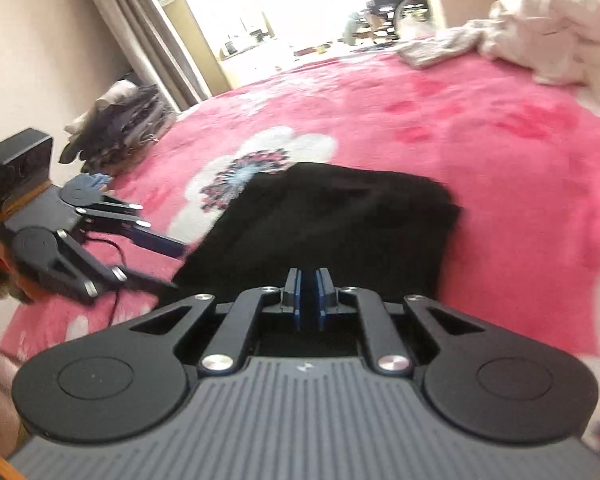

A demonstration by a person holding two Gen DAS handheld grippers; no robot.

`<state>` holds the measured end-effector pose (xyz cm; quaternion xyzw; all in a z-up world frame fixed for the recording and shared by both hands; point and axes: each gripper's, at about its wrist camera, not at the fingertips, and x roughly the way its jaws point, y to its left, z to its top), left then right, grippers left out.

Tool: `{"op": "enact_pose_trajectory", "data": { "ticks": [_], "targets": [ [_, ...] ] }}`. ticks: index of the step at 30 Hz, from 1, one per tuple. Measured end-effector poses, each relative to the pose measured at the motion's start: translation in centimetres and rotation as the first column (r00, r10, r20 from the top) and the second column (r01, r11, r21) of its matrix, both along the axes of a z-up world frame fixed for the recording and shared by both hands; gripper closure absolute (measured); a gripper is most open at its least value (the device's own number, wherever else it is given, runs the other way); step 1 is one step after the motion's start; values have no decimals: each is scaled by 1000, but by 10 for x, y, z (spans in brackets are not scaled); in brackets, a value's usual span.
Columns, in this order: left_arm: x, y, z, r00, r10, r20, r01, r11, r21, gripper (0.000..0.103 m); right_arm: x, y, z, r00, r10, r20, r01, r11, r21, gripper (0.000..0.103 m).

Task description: Fold clothes

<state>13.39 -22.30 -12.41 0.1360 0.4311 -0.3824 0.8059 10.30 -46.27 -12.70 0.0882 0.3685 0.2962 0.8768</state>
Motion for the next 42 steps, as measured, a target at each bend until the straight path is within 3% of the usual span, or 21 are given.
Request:
{"op": "enact_pose_trajectory", "data": {
  "ticks": [4, 7, 11, 15, 17, 20, 21, 22, 25, 27, 30, 34, 35, 37, 42],
  "targets": [
    [9, 25, -10, 996, 83, -13, -83, 996, -11, 62, 13, -7, -20, 998, -50, -37, 48, 997, -56, 101],
    [10, 42, 4, 989, 145, 13, -146, 989, 6, 56, 20, -7, -21, 998, -57, -31, 56, 998, -43, 97],
    [23, 34, 19, 992, 129, 18, -127, 989, -70, 54, 29, -6, -19, 998, -62, -19, 61, 998, -17, 95],
    [35, 1, 2, 995, 95, 29, -93, 994, -54, 54, 38, -5, -17, 998, -66, -8, 66, 998, 9, 95],
    [42, 6, -12, 990, 137, 36, -136, 991, -20, 54, 42, -4, -16, 998, -69, -2, 69, 997, 21, 95],
    [48, 32, -10, 982, 189, 3, -188, 981, -50, 62, 46, -26, -27, 991, -133, -28, 134, 991, 3, 101],
    [49, 37, -6, 979, 204, 5, -203, 978, -42, 61, 44, -37, -26, 986, -164, -32, 164, 986, 13, 101],
    [49, 40, -2, 976, 219, 12, -218, 975, -33, 52, 42, -47, -24, 980, -194, -32, 195, 981, 18, 98],
    [52, 37, 10, 976, 217, 33, -215, 975, -63, 47, 39, -58, -9, 976, -218, 12, 218, 975, 39, 95],
    [59, 25, 11, 979, 202, 30, -199, 976, -85, 47, 46, -48, -6, 981, -191, 20, 189, 979, 80, 95],
    [72, 6, -8, 980, 196, 26, -195, 980, -46, 47, 63, -19, -15, 994, -109, 5, 108, 989, 104, 95],
    [82, 19, -13, 969, 246, 19, -244, 967, -70, 57, 83, -14, -38, 991, -127, -26, 129, 989, 72, 101],
    [82, 22, -9, 965, 260, 19, -258, 963, -70, 56, 86, -27, -40, 985, -167, -47, 171, 979, 111, 101],
    [80, 25, -2, 963, 267, 40, -264, 962, -67, 46, 81, -47, -32, 971, -235, -43, 239, 961, 141, 97],
    [82, 10, -4, 967, 242, 78, -239, 970, -45, 42, 81, -45, -22, 982, -186, -38, 190, 962, 199, 94]
  ]
}}
